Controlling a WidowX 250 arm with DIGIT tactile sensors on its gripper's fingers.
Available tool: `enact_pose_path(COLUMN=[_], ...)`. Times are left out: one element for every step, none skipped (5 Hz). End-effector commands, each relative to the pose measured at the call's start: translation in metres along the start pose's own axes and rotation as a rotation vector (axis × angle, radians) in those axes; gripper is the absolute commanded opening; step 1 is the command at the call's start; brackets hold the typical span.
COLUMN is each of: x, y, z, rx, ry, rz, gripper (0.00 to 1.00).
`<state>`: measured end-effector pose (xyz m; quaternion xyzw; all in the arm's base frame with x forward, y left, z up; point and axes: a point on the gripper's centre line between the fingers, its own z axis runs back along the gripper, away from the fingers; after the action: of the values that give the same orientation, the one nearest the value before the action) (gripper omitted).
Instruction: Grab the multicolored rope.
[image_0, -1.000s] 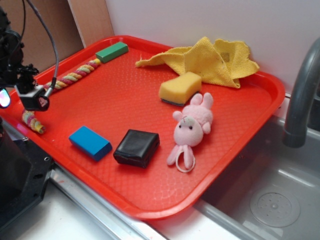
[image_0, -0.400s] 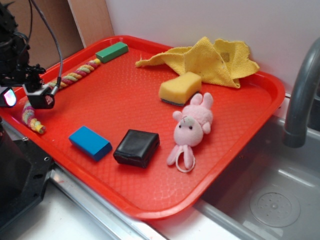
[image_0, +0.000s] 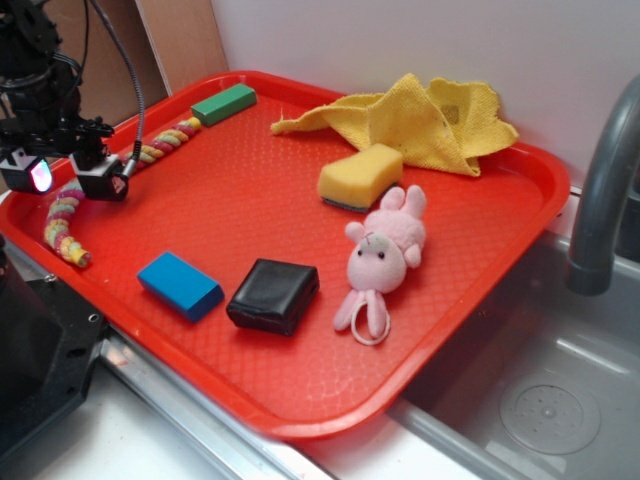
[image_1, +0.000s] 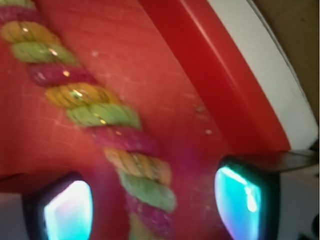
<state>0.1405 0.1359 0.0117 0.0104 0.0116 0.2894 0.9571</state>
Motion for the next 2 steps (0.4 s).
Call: enact_pose_path(x=[-0.019,-0.031], y=[-0.01,-0.02], z=[-0.009,-0.009], rx=[-0.009,-0.005], ry=[0.03,0.03], rz=[-0.049,-0.07], gripper=[1.0,0.0])
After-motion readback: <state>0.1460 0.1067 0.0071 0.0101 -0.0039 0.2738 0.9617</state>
